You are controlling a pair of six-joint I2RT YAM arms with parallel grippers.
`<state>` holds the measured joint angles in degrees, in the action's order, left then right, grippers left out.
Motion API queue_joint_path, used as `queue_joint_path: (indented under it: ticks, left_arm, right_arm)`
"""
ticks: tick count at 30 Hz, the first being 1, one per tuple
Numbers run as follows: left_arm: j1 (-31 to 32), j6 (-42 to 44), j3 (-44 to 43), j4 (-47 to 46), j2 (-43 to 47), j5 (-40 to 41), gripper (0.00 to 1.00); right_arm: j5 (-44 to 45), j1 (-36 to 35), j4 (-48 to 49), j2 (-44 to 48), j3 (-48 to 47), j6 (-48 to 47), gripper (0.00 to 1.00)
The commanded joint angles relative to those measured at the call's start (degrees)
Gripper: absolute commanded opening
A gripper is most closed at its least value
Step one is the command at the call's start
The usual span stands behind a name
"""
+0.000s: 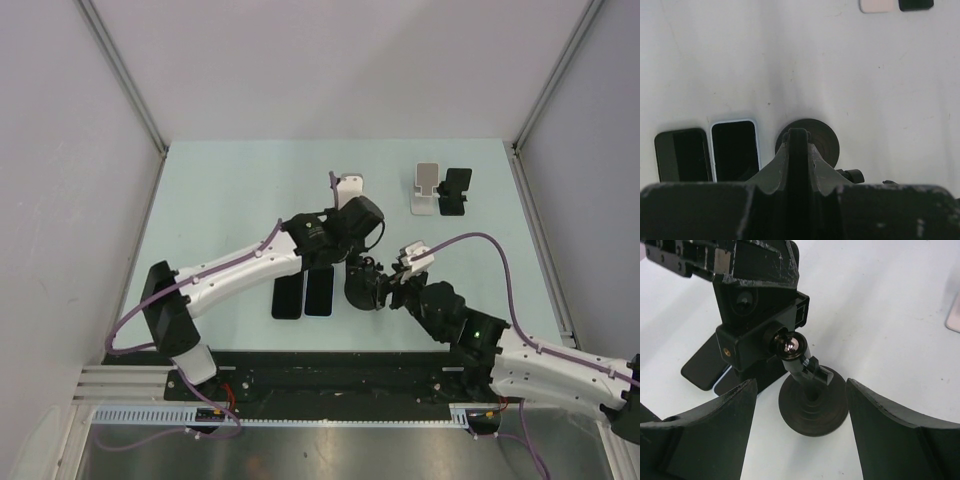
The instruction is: Remove the phone from the phone stand
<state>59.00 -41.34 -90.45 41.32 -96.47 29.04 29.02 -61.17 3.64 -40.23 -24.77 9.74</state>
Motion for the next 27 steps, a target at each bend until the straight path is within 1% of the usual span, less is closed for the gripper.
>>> queue_joint_path:
  ticks: [1,4,7,8,14,16,20,23,27]
  left_arm:
    - [2.08,-16.9,2.64,-1.59,7.25,9.28,0.01]
    - [2.69,-20.25,3.7,-1.59,7.78,9.28,0.04]
    - [2.96,-22.98,4.84,-1.68,8.66,9.55,0.04]
    - [3.05,-23.52,5.11,-1.59,8.92,9.98,0.04]
    - [3.14,-24.31,5.46,-1.68,8.58,10.51,0.05]
    - [3.14,-24.31,5.55,-1.68,8.57,10.69,0.05]
    - [3.14,-23.79,5.29,-1.68,8.31,12.0,0.05]
    - [2.96,-22.38,4.32,-1.68,7.78,13.76,0.04]
    - [2.96,-22.03,3.36,-1.68,7.43,14.56,0.04]
  right_arm:
    - [1.48,-1.76,9.1,-3.44,-2.21,-2.09,0.76]
    - [-0.09,-2.64,13.4,-5.38,-2.29,-4.11,0.76]
    - [-1.76,-3.78,17.36,-7.4,-2.21,-4.9,0.75]
    - [-2.03,-4.13,19.37,-8.54,-2.21,-4.99,0.74]
    - [-5.63,-5.19,24.3,-10.84,-2.3,-5.7,0.72]
    - [-5.55,-5.54,24.14,-10.4,-2.21,-5.61,0.72]
    - [-4.49,-5.89,19.76,-8.47,-2.21,-5.34,0.72]
    - [-3.62,-5.81,15.63,-5.66,-2.29,-4.82,0.72]
    - [-4.66,-5.98,13.24,-2.32,-1.77,-4.99,0.72]
